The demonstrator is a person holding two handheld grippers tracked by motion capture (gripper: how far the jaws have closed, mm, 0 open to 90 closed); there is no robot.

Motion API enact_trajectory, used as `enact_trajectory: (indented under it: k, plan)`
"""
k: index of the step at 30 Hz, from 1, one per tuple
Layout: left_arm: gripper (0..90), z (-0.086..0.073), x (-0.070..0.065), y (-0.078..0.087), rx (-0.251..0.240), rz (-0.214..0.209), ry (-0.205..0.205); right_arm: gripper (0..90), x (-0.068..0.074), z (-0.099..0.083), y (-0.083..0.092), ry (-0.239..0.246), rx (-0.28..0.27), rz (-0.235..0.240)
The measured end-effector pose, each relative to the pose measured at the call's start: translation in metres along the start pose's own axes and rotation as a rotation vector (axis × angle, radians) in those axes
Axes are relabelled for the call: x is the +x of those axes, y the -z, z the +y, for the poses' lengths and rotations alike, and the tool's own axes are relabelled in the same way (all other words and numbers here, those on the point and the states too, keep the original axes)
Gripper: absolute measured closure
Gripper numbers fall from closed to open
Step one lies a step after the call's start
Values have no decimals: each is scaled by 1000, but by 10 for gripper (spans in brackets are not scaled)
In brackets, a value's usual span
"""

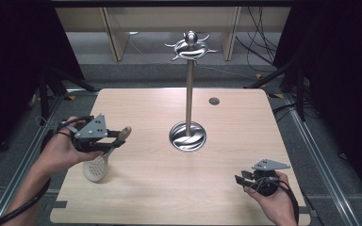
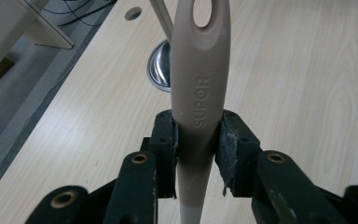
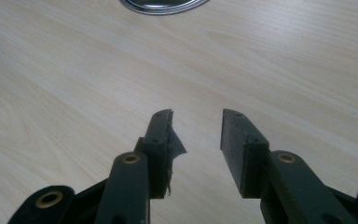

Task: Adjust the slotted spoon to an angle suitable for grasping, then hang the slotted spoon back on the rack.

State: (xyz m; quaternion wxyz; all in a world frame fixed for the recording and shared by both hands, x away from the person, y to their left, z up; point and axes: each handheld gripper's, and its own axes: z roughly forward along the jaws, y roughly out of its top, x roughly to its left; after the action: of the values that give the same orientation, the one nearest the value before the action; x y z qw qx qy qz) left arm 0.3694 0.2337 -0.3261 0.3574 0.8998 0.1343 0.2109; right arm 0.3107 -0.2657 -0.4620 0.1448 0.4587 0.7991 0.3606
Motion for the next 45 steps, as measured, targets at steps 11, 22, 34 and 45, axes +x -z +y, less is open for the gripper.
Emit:
enact_trajectory:
  k: [11, 22, 34, 45]
  plan:
    - [688, -5, 4, 20, -56, 42, 56, 635, 0, 4, -2, 5, 1, 0]
    - [688, -14, 11, 31, -183, 75, 165, 630, 2, 7, -3, -22, 14, 18]
    - [688, -26, 18, 44, -321, 98, 237, 627, 1, 8, 4, -29, -28, -28]
    - [688, -21, 17, 43, -378, 102, 255, 605, -2, 7, 9, -92, -71, -36]
